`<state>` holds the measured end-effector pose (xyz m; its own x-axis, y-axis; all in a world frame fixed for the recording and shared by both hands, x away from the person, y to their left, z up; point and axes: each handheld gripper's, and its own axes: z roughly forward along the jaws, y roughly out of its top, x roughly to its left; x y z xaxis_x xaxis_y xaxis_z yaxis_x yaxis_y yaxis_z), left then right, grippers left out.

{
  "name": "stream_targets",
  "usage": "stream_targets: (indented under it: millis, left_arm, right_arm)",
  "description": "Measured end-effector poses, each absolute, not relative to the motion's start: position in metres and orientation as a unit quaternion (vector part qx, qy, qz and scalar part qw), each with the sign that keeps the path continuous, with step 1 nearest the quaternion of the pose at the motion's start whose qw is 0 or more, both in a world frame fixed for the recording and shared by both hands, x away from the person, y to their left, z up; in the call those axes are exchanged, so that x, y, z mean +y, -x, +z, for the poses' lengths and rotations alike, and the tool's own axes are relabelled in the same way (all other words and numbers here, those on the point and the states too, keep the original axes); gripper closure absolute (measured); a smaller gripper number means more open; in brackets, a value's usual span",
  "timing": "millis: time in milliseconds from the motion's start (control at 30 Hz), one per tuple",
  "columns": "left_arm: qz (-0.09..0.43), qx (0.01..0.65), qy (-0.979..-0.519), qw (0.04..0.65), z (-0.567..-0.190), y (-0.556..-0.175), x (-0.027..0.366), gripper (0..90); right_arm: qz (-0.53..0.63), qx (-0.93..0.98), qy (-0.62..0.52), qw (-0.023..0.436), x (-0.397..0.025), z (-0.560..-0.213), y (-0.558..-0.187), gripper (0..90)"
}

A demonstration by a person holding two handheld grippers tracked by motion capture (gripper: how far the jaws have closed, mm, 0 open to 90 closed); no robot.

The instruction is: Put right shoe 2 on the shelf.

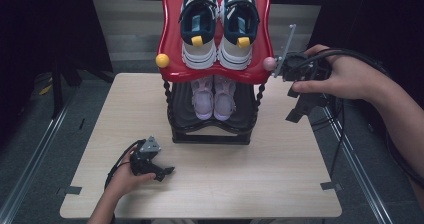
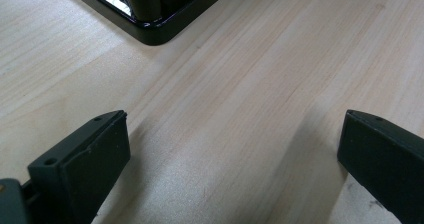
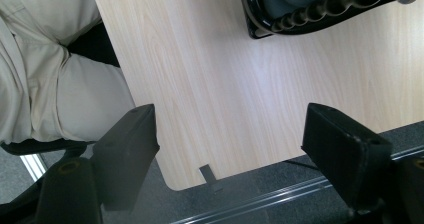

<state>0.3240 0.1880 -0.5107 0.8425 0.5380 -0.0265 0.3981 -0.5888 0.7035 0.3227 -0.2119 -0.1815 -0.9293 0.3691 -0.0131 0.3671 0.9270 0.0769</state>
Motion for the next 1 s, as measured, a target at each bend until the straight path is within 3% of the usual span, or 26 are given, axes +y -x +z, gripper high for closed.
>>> stream_targets:
  millis: [1000]
  left_arm:
    - [0.094,0.263,-0.887,0.367,-0.51,-0.324,0.188,0.0]
  right_arm:
    - [0.033,0.982,-0.185,-0.009,-0.218,-0.24,-0.313,21.5]
